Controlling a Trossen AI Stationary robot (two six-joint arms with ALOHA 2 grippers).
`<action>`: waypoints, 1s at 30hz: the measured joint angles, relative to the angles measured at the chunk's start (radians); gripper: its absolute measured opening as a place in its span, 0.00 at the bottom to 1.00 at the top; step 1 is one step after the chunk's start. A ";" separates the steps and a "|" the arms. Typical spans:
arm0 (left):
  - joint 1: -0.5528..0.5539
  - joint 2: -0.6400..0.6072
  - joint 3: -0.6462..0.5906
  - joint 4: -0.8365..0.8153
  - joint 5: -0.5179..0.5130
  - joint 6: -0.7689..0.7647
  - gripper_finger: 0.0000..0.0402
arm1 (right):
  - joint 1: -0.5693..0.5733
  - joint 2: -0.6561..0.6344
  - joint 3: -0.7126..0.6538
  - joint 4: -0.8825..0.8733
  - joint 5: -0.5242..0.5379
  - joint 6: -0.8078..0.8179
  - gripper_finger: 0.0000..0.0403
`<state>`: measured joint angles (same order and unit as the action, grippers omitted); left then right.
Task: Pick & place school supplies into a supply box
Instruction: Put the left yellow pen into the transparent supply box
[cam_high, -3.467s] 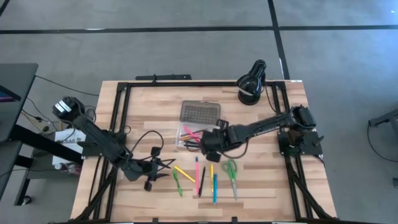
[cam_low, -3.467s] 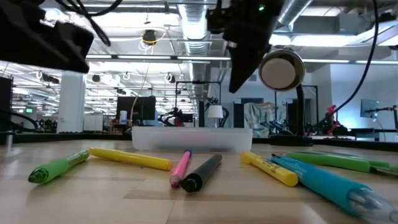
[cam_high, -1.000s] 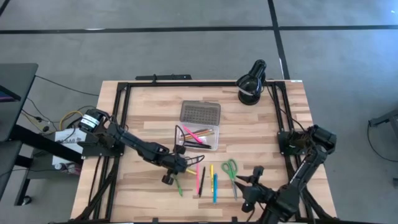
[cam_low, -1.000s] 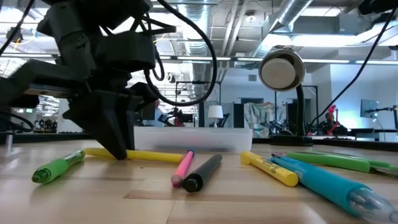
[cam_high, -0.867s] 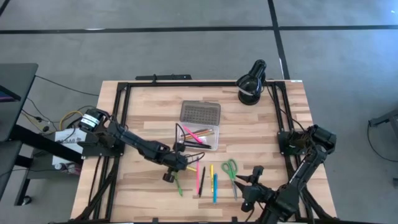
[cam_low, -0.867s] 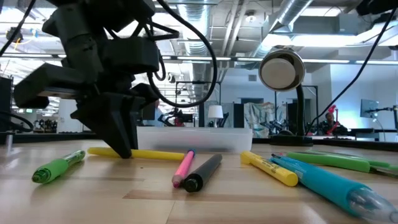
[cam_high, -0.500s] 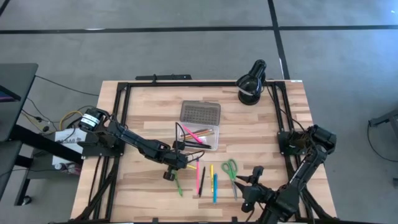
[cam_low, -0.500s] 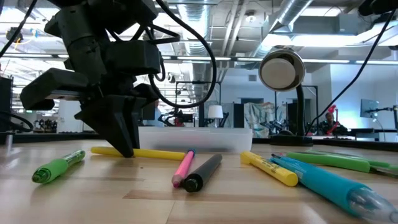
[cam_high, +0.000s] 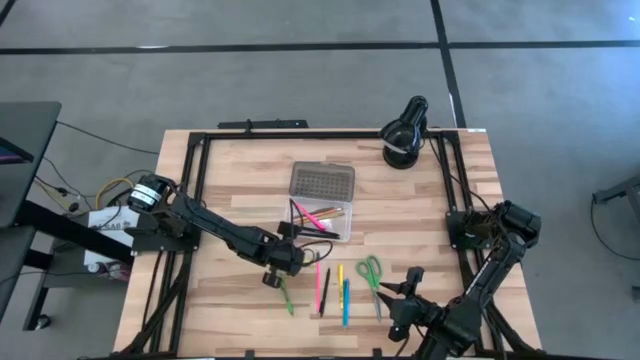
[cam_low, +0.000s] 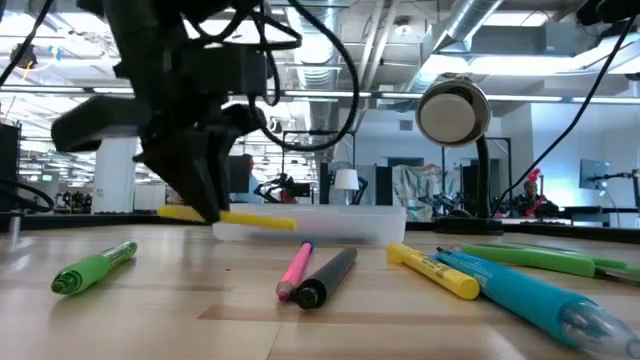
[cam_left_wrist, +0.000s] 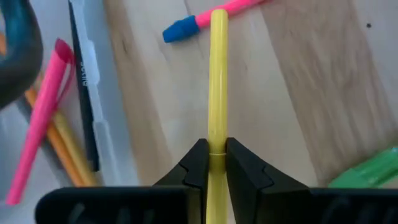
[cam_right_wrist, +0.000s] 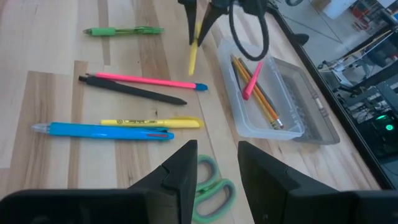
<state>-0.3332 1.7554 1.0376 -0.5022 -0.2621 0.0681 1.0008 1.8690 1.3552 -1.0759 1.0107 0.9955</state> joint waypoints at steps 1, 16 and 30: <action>0.000 0.000 0.013 -0.016 -0.006 0.007 0.06 | 0.000 0.000 0.000 0.000 0.000 0.000 0.28; 0.194 -0.002 0.120 0.055 -0.159 0.232 0.07 | 0.000 0.000 0.000 0.007 0.000 0.000 0.28; 0.344 -0.002 0.118 0.119 0.052 0.292 0.14 | 0.000 0.001 0.000 0.014 0.000 0.000 0.28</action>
<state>0.0113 1.7538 1.1557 -0.3836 -0.2099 0.3599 1.0008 1.8698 1.3552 -1.0622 1.0110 0.9955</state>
